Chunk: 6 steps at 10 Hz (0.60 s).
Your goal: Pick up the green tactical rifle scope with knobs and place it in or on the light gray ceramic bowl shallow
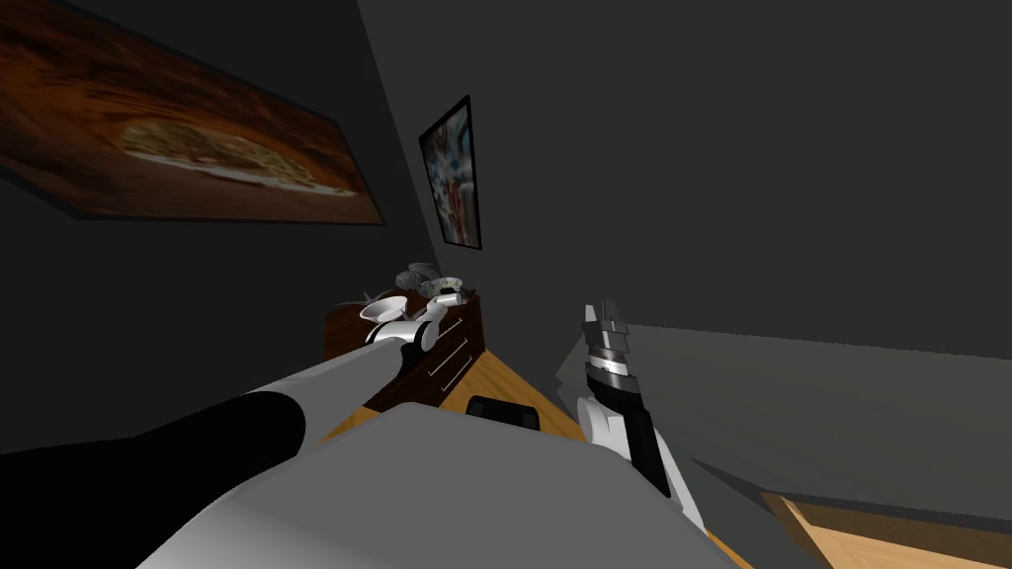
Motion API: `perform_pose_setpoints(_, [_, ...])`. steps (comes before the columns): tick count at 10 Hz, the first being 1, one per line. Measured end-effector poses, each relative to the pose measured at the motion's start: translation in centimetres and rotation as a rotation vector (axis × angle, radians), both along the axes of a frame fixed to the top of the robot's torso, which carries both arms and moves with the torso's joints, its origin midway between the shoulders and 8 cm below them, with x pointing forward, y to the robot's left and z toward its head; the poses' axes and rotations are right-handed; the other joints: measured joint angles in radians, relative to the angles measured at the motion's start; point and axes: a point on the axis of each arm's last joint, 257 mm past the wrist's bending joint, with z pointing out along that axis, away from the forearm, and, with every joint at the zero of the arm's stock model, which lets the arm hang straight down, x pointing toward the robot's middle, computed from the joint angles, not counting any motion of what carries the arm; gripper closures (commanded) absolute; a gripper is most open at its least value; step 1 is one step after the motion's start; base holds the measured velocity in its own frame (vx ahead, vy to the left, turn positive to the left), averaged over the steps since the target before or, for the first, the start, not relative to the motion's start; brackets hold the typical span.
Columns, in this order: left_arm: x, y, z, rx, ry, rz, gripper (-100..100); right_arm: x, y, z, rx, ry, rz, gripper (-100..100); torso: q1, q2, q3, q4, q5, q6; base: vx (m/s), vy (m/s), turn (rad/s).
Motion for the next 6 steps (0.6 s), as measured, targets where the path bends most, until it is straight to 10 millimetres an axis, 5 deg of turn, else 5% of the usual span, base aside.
perform_pose_setpoints(1, [0.0, 0.0, 0.0, 0.0, 0.0, 0.0, 100, 0.0, 0.0, 0.0, 0.0, 0.0, 0.0, 0, 0.0, 0.0, 0.0, 0.0, 0.0, 0.0, 0.0, 0.0, 0.0])
perform_pose_setpoints(2, [0.0, 0.0, 0.0, 0.0, 0.0, 0.0, 0, 0.0, 0.0, 0.0, 0.0, 0.0, 0.0, 0, 0.0, 0.0, 0.0, 0.0, 0.0, 0.0, 0.0, 0.0, 0.0])
perform_pose_setpoints(3, [0.0, 0.0, 0.0, 0.0, 0.0, 0.0, 100, 0.0, 0.0, 0.0, 0.0, 0.0, 0.0, 0, 0.0, 0.0, 0.0, 0.0, 0.0, 0.0, -0.093, 0.04, -0.095])
perform_pose_setpoints(6, [0.9, -0.3, 1.7, -0.009, -0.056, 0.002, 100, 0.0, 0.0, 0.0, 0.0, 0.0, 0.0, 0, 0.006, 0.012, 0.007, 0.003, 0.001, -0.001, -0.172, 0.094, -0.077])
